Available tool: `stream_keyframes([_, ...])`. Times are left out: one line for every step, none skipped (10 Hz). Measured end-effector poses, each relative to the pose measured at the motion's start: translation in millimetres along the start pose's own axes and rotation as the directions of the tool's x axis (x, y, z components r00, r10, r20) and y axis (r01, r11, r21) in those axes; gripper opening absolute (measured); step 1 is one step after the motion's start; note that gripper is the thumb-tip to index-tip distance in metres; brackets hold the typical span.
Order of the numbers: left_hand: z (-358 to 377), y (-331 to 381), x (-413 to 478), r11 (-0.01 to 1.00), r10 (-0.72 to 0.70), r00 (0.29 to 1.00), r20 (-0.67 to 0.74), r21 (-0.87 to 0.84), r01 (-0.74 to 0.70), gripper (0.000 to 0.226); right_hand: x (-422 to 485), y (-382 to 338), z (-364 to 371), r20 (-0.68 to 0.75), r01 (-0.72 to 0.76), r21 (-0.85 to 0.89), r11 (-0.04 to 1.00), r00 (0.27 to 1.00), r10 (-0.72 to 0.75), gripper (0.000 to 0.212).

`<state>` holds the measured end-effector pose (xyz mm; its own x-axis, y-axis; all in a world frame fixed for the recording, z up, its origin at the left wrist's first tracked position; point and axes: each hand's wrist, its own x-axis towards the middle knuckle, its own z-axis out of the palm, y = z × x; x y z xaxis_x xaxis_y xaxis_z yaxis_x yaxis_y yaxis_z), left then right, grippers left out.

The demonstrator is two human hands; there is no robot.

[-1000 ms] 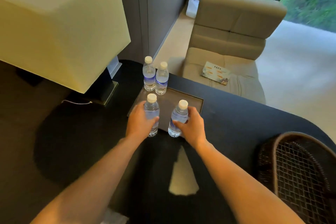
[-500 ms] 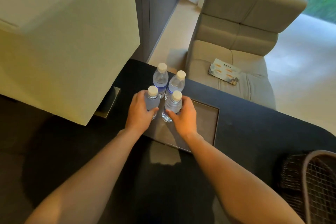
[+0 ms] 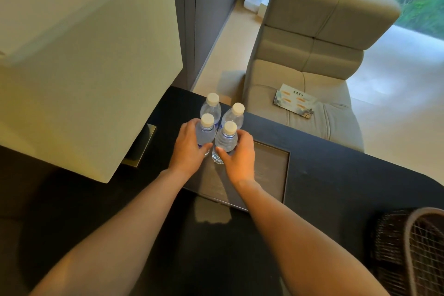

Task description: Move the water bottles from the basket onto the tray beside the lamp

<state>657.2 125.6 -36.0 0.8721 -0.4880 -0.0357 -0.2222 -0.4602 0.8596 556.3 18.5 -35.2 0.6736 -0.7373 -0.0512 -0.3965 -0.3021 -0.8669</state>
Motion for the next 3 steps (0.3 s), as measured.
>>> stream_keyframes([0.9,-2.3,1.2,1.0,0.002,1.0,0.003,0.003,-0.002,0.07,-0.9,0.0,1.5,0.002,0.009,0.005,1.0,1.0,-0.009,0.063])
stream_keyframes([-1.0,4.9,-1.5,1.0,-0.018,1.0,0.01,0.019,0.017,0.077,-2.1,-5.5,-4.0,0.021,-0.027,0.036,0.999,0.999,0.026,0.069])
stream_keyframes([-5.0,4.6,-11.4,0.993,-0.117,0.993,-0.035,0.023,0.117,0.089,-16.0,1.0,-11.0,0.04,-0.075,0.015,0.997,0.996,0.075,0.079])
